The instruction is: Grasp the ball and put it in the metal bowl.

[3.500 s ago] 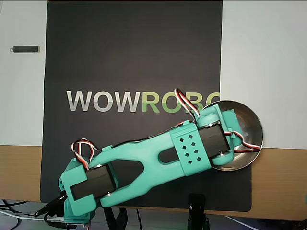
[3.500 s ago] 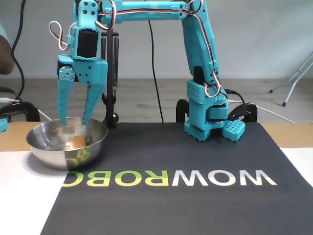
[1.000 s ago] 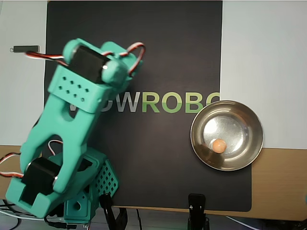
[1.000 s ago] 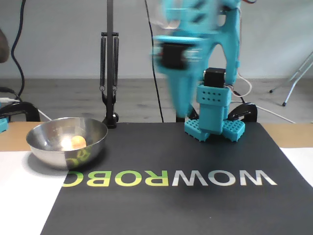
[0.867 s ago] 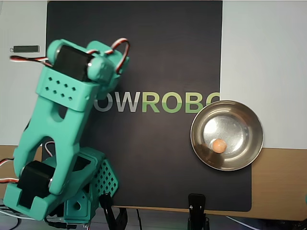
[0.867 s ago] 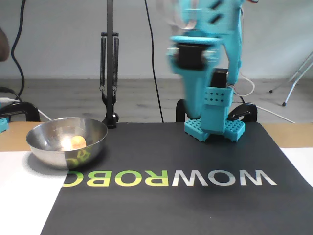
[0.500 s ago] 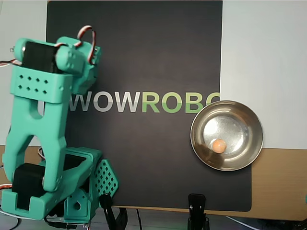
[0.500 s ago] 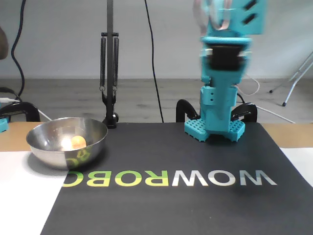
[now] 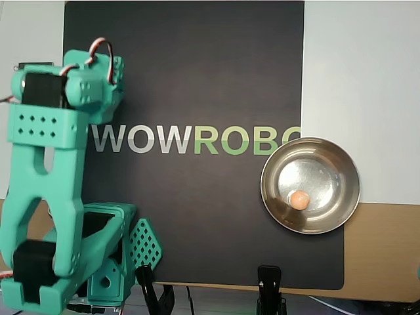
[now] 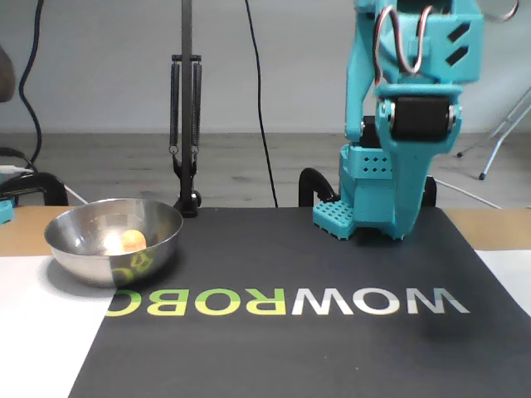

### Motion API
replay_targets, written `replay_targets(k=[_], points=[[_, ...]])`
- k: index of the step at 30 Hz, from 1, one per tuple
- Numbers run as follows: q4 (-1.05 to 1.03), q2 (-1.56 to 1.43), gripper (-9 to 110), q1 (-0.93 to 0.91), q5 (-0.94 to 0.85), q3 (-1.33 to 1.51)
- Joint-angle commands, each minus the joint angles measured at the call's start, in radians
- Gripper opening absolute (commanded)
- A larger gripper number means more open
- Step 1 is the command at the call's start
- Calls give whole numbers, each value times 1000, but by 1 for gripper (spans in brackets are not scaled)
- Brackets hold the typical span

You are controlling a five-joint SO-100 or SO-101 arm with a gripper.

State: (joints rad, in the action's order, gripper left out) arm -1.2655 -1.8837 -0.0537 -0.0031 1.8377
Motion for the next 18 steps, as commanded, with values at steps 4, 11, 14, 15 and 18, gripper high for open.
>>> replay_targets(k=[4,11,14,15,18], points=[[172,-265,0,35,6,275],[341,-551,0,48,5,552],[407,-667,0,58,5,661],[426,-706,0,60,5,695],[483,-818,0,71,5,785]])
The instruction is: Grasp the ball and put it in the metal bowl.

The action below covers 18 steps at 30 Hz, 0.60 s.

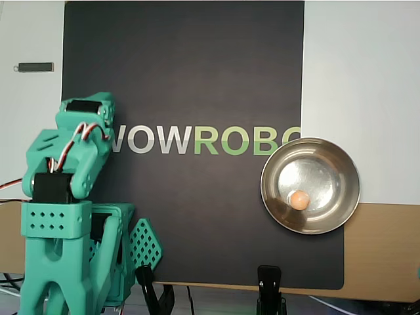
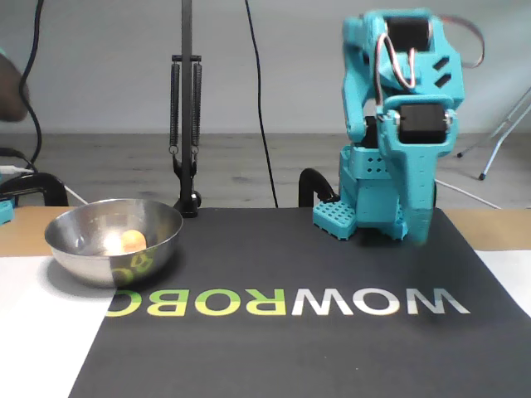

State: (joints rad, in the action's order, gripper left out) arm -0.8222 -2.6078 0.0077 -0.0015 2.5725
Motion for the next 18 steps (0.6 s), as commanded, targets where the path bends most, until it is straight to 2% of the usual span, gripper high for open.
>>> replay_targets(k=[1,18], points=[[54,-130,0,14,3,81],[132,-744,0,12,-5,456]])
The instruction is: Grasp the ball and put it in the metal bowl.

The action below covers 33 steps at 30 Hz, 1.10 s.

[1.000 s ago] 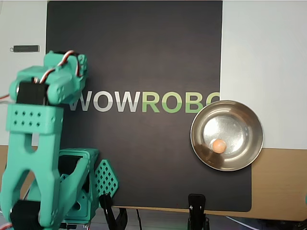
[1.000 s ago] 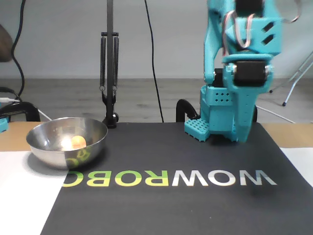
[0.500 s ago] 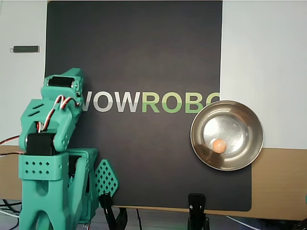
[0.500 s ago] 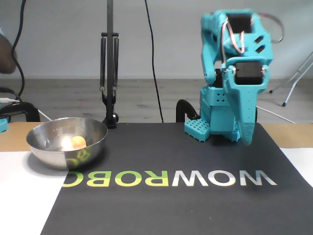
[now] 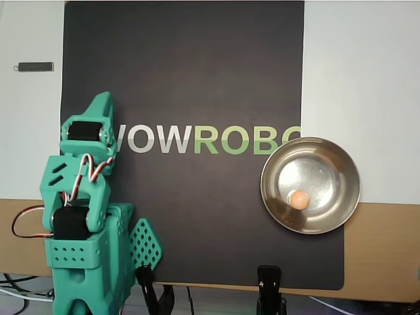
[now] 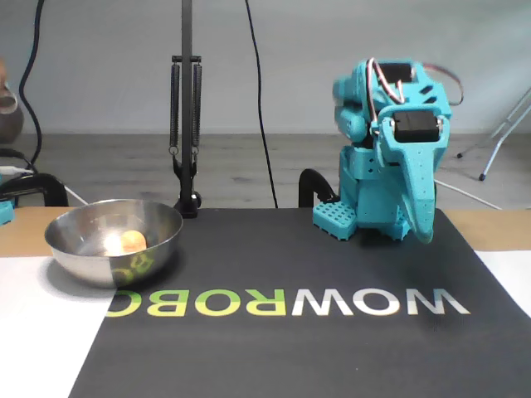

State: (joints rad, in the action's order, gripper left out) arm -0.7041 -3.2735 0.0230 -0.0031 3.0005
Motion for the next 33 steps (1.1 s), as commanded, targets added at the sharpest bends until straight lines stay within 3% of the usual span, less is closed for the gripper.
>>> replay_targets(k=[1,22,33], points=[[14,-112,0,-3,-3,48],[75,-127,0,-46,-6,126],[-109,-133,0,-34,-5,126]])
